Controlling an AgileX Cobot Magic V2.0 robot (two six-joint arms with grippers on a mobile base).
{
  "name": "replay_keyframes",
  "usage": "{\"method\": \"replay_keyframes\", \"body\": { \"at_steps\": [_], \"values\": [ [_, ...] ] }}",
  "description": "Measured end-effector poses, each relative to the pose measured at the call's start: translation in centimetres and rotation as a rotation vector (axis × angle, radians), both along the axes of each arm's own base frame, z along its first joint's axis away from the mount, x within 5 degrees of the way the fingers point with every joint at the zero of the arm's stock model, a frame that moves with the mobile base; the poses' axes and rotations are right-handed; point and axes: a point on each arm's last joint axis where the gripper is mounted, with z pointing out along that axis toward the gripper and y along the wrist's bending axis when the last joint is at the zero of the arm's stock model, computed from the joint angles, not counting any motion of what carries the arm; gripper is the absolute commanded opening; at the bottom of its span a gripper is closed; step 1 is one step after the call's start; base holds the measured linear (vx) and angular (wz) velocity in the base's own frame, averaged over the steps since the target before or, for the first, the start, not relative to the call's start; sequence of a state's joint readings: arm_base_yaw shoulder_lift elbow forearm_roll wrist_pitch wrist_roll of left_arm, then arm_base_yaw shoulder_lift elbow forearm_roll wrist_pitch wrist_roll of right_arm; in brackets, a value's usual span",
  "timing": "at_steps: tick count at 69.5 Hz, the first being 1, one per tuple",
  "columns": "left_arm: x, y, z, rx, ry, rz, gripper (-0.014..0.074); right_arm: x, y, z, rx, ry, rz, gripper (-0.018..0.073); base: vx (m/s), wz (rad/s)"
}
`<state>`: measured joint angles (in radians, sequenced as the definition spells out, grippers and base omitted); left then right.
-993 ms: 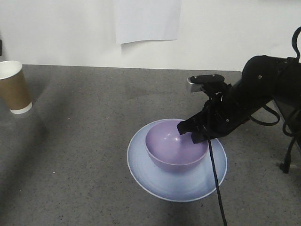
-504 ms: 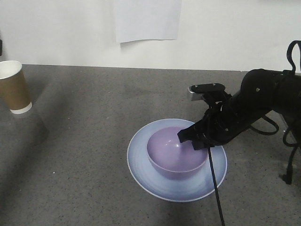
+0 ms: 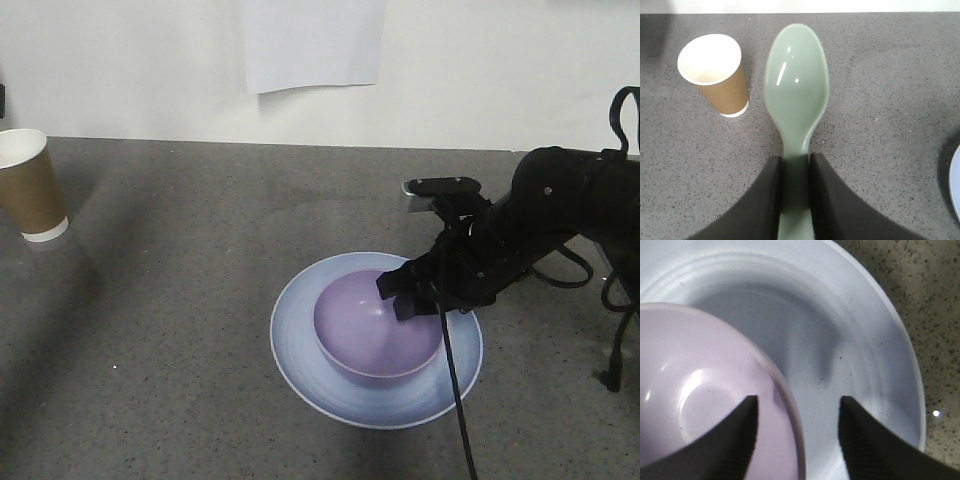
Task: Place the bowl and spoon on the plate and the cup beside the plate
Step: 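Open the right gripper and lift it away from the bowl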
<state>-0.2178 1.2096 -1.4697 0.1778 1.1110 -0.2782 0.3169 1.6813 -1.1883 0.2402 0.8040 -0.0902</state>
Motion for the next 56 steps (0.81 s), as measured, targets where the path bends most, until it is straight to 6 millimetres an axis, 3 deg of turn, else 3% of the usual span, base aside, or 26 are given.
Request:
{"method": "replay_keyframes", "body": {
  "at_steps": [9,27,41,56],
  "values": [
    [0.0,0.0,0.0,0.0,0.0,0.0,-0.0006,0.0,0.0,0.0,0.002,0.002,-0.007,0.0613,0.0,0.0],
    [0.0,0.0,0.0,0.0,0.0,0.0,-0.0006,-0.6,-0.4,1.7,-0.004,-0.05,-0.016,0.0595,0.0,0.0],
    [0.0,0.0,0.0,0.0,0.0,0.0,-0.0006,-2.6,-1.6,5.6,-0.028,-0.145,-0.032,0.0578,0.0,0.0],
    [0.0,0.0,0.0,0.0,0.0,0.0,-0.0006,-6.3,-3.3,10.4,-0.046,-0.248,-0.05,0.0578,0.0,0.0]
  ]
}}
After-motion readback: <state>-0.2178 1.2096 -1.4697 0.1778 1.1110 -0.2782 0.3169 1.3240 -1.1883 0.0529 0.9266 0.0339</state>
